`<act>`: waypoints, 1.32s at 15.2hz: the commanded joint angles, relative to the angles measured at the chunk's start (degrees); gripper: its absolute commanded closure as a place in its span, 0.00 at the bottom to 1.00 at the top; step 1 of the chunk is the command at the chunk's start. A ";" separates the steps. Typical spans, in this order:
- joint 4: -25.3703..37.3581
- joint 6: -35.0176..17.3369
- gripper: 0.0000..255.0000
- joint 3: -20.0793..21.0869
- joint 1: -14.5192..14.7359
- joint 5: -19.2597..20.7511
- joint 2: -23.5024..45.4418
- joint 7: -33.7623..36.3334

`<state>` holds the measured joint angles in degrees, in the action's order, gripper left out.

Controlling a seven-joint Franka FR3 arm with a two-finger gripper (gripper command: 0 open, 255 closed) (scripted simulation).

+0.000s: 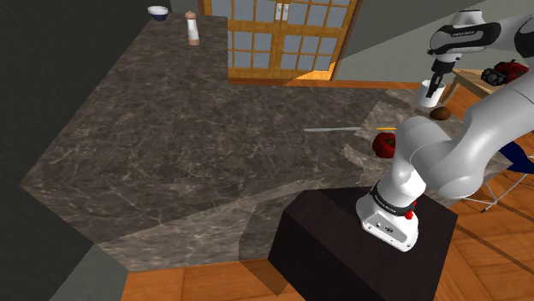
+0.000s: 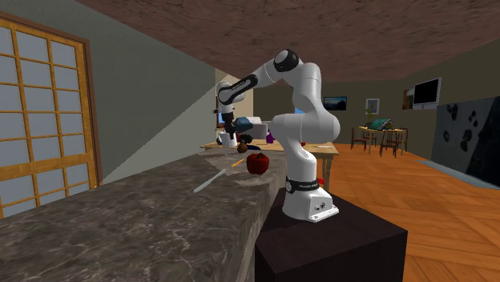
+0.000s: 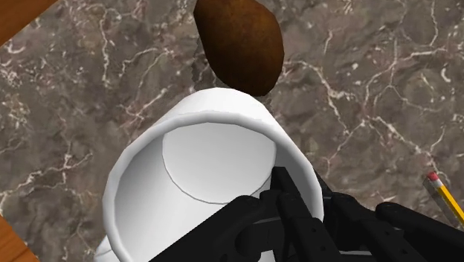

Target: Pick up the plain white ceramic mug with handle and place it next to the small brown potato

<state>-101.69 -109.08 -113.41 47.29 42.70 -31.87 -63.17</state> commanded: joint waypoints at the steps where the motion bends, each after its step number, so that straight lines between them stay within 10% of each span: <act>1: -0.74 -1.09 1.00 -0.69 0.29 0.82 -0.64 0.59; 13: -2.17 -3.39 1.00 -2.45 1.31 2.81 -2.29 2.11; 14: -2.17 -3.39 0.00 -2.45 1.31 2.81 -2.29 2.11; 20: -1.54 -2.21 0.00 -1.50 0.95 1.75 -1.40 1.56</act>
<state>-103.37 -111.85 -115.51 48.60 45.07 -33.87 -61.32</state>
